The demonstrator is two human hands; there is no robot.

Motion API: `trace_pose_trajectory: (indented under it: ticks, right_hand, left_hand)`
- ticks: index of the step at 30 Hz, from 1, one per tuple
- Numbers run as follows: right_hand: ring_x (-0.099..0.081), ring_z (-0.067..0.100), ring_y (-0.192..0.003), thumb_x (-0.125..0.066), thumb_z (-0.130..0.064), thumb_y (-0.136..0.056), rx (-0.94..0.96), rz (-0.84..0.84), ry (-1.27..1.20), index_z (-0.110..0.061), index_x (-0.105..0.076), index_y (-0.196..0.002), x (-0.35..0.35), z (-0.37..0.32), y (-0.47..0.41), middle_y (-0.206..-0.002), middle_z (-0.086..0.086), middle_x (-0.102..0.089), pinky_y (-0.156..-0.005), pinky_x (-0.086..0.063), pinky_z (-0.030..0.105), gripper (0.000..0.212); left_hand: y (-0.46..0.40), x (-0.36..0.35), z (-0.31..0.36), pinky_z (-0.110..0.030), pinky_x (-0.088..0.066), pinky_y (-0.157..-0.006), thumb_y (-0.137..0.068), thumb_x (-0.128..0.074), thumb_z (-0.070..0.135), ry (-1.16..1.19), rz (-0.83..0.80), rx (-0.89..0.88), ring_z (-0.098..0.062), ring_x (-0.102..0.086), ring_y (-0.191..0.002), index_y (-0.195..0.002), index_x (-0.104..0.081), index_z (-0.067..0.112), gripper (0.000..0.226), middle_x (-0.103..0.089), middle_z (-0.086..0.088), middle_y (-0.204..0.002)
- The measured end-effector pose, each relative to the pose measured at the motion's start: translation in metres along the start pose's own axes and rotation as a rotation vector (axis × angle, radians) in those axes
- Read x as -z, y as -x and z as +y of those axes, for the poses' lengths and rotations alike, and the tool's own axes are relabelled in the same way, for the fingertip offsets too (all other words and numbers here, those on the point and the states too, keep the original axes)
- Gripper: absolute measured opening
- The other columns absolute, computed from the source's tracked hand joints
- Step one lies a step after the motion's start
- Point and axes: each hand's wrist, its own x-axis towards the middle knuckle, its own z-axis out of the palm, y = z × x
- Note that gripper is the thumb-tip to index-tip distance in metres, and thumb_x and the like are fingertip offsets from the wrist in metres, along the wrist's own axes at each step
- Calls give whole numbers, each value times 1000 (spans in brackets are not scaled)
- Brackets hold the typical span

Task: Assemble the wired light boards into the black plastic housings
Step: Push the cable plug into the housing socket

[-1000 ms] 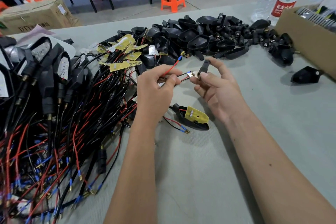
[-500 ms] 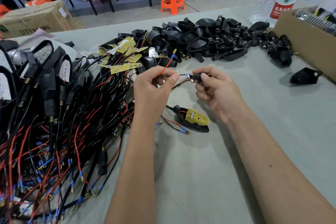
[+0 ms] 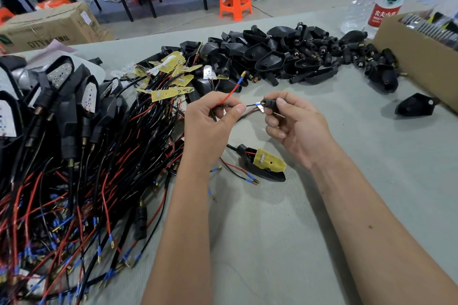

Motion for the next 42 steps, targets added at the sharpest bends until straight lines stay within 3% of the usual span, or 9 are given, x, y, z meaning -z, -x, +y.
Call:
trace_pose_trajectory:
  ticks: [6, 12, 18, 21, 24, 27, 30, 37, 42]
  right_hand:
    - [-44, 15, -58, -50, -6, -105, 33, 19, 68, -5, -60, -102, 1, 1, -2, -79, 12, -56, -45, -29, 22, 10]
    - [-45, 11, -59, -62, -4, -100, 77, -3, 131, -3, -60, -103, 0, 5, -2, -80, 11, -52, -46, -33, 19, 4]
    - [-47, 10, -59, -62, -6, -100, 113, 19, 27, -3, -66, -102, 3, 4, -5, -78, 7, -59, -43, -34, 18, 5]
    - [-47, 10, -60, -65, -10, -98, 101, -42, 60, 0, -67, -105, 1, 8, -4, -76, 5, -61, -43, -35, 17, 11]
    - [-48, 10, -60, -65, -9, -98, 130, -5, 73, -2, -68, -104, -3, 11, -4, -76, 5, -62, -44, -36, 18, 9]
    - [-49, 11, -62, -65, -7, -99, 168, 57, 66, -4, -69, -104, -2, 9, -4, -85, 11, -62, -46, -37, 19, 7]
    - [-49, 10, -63, -64, -8, -99, 168, 20, -3, -3, -69, -106, -2, 6, -2, -90, 13, -62, -47, -37, 18, 10]
    - [-48, 11, -65, -64, -6, -97, 185, -29, 22, -2, -67, -108, -9, 6, 3, -89, 13, -58, -48, -37, 19, 11]
    - [-69, 18, -83, -59, -10, -104, 160, -3, 102, -13, -66, -106, -11, 6, 3, -102, 13, -72, -60, -52, 25, 9]
  left_hand:
    - [1, -2, 0, -19, -39, -63, -85, -79, 7, -105, -1, 0, -10, -44, -65, -79, -73, 27, 22, -63, 9, -73]
    - [5, -10, 6, -23, -45, -70, -90, -73, 8, -254, -30, -54, -13, -57, -77, -87, -75, 16, 8, -69, 3, -84]
    - [5, -10, 10, -13, -42, -78, -97, -61, -1, -275, -57, -85, -2, -60, -87, -111, -79, 14, 27, -66, 5, -96]
    - [5, -13, 11, -30, -56, -85, -93, -67, 2, -161, 44, -36, -12, -70, -91, -116, -76, 16, 28, -76, 3, -96]
    - [7, -16, 12, -40, -61, -84, -93, -66, 4, -97, 99, 2, -14, -75, -85, -99, -69, 15, 13, -76, 2, -84]
    - [7, -18, 11, -31, -59, -84, -100, -57, 5, -69, 52, -2, -9, -75, -89, -95, -67, 9, 12, -78, 2, -90]
    - [6, -18, 9, -21, -53, -79, -98, -63, 6, -149, 87, -45, -7, -70, -91, -98, -75, 9, 12, -75, 0, -96]
    - [6, -28, 8, -27, -57, -72, -90, -74, -1, 85, 185, 24, -13, -72, -73, -92, -76, 9, 11, -75, -2, -78]
    - [7, -34, 6, -28, -58, -73, -90, -74, 0, 238, 230, 155, -14, -74, -72, -90, -74, 6, 7, -78, -4, -79]
